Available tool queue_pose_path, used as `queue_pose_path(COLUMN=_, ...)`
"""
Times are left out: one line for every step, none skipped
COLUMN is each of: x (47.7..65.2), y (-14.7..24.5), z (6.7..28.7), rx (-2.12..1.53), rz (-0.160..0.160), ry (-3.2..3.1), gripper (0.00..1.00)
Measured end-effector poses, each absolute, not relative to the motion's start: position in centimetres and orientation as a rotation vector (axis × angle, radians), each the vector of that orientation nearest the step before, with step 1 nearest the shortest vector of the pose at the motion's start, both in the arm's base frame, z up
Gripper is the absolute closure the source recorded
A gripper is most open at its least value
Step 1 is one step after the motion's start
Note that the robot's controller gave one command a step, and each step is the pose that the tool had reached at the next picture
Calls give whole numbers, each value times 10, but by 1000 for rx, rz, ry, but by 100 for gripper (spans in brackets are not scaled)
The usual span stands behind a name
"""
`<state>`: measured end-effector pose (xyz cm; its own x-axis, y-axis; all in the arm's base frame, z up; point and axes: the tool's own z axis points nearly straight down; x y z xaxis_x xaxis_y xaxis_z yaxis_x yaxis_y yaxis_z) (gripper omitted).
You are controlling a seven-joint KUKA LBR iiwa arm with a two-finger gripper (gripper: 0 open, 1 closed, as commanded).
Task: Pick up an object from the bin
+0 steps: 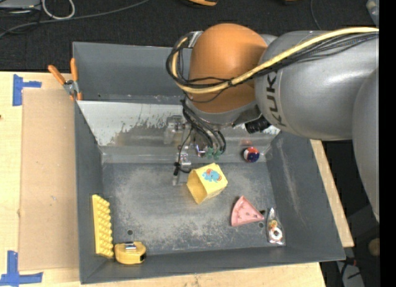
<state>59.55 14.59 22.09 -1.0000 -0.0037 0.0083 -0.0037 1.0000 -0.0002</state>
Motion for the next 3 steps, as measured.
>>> queue_pose_path(x=597, y=145, z=226, rx=1, rz=-1, ry=-3141, gripper=0)
queue_pose_path(x=593, y=165, z=217, rx=415, rz=-1, ry=-3112, gripper=0)
queue_pose_path(x=602, y=180, z=222, rx=498, rz=-3, ry=-3103, gripper=0)
